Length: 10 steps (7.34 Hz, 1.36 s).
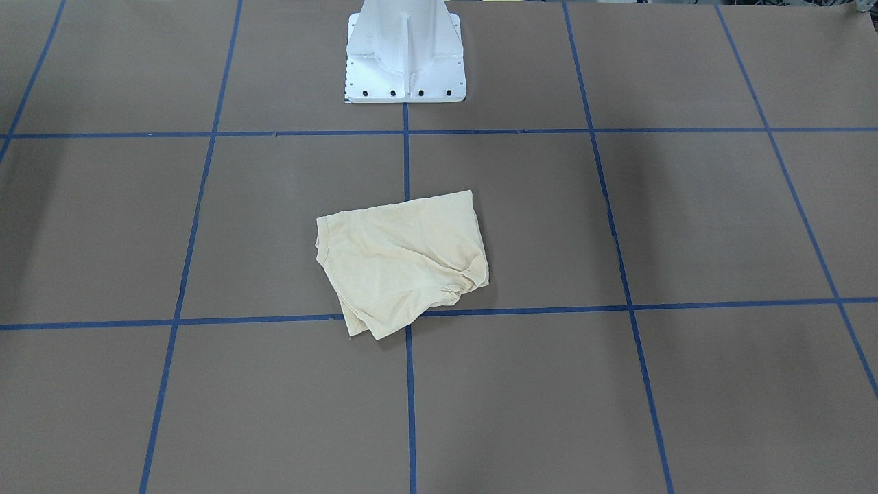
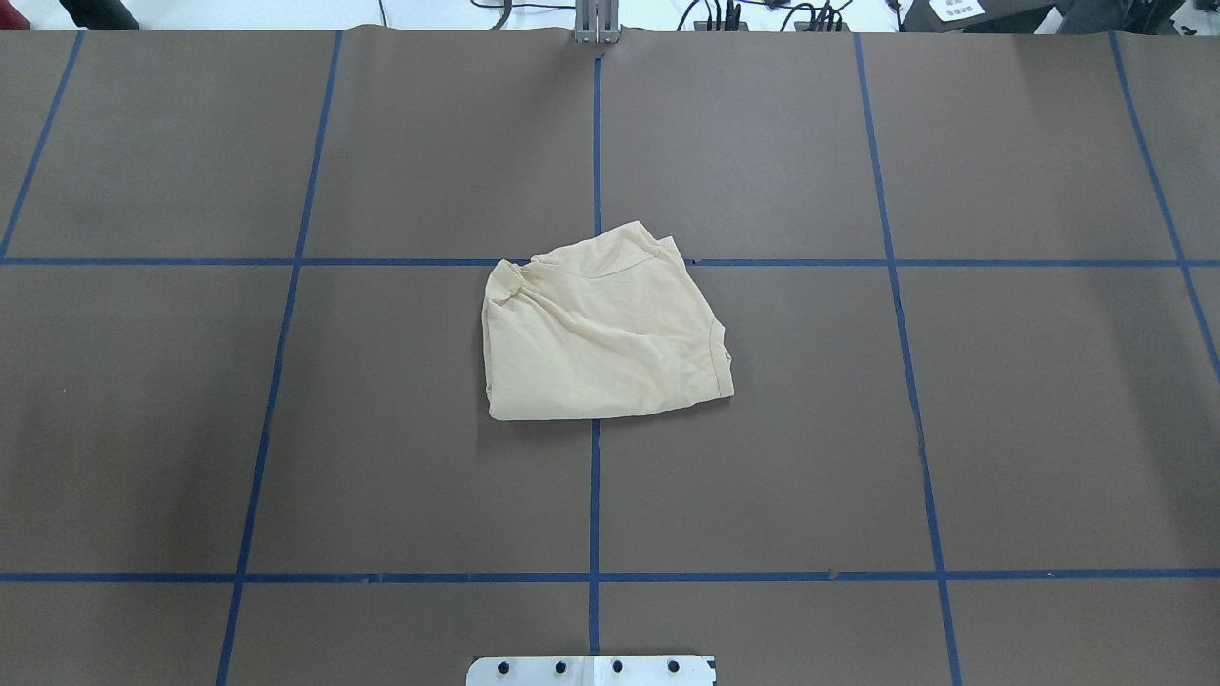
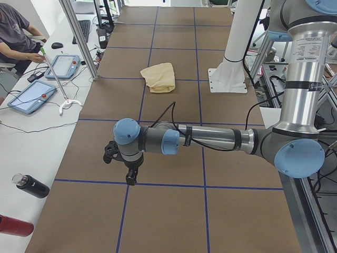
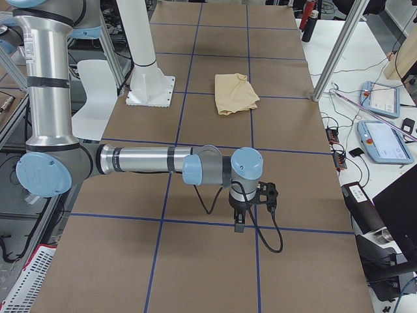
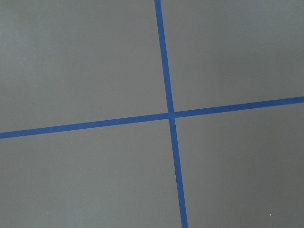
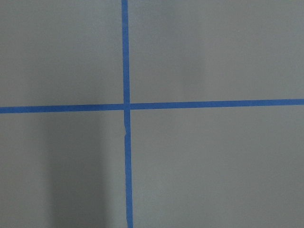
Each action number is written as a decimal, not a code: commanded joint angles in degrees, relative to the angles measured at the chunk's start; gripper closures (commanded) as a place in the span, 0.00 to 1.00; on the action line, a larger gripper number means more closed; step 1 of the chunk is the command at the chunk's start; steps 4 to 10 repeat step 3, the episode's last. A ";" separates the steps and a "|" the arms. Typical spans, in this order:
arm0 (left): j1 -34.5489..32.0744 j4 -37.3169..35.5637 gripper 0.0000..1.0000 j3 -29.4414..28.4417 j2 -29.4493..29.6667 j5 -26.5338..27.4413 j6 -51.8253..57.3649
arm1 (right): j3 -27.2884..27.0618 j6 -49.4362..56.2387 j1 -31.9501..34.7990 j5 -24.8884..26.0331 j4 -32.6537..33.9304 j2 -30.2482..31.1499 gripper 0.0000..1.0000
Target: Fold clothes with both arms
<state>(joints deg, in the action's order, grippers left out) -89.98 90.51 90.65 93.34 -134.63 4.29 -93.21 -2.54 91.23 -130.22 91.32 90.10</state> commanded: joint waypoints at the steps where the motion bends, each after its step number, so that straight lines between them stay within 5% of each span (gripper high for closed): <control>1: -0.10 -0.24 0.00 0.05 0.35 -0.11 0.02 | -0.04 -0.01 0.00 -0.03 0.00 -0.01 0.00; 10: -0.10 -0.16 0.00 0.05 0.44 -0.11 0.01 | -0.04 -0.27 0.00 -0.12 0.08 -0.01 0.00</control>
